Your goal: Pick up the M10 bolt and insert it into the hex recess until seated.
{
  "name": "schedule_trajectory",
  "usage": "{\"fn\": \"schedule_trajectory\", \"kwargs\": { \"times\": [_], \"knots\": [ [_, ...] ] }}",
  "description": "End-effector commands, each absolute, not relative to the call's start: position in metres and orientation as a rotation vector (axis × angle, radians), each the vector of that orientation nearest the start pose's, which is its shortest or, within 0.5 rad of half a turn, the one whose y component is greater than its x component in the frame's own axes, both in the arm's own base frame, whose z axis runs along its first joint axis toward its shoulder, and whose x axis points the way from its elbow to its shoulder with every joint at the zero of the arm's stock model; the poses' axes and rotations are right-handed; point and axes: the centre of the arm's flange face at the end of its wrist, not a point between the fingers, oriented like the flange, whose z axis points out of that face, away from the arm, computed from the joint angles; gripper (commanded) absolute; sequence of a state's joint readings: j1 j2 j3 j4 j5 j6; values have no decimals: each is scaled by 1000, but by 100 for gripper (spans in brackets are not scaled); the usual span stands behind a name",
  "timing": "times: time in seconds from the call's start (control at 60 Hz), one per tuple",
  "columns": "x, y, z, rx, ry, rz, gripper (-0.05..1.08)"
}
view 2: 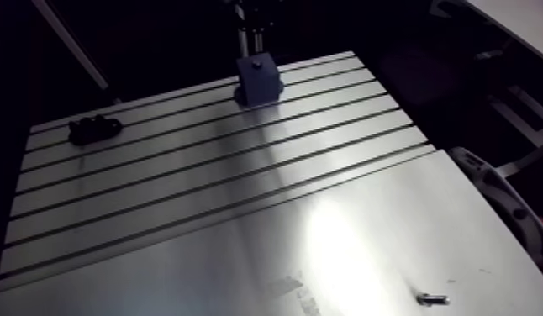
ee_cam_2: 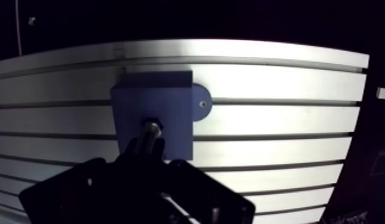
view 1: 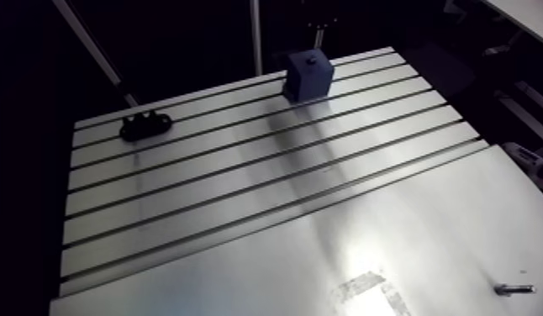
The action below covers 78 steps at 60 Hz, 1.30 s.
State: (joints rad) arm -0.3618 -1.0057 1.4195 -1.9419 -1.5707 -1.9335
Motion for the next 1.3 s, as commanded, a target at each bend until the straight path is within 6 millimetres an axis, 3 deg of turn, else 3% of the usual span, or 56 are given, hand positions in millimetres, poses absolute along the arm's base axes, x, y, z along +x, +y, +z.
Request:
{"fn": "schedule_trajectory", "kwargs": {
  "times": [0.017, 1.3],
  "knots": [
    [-683, 117, 252, 4, 3101, -25, 108],
    [-684, 117, 242, -1, 3090, -34, 108]
  ]
}}
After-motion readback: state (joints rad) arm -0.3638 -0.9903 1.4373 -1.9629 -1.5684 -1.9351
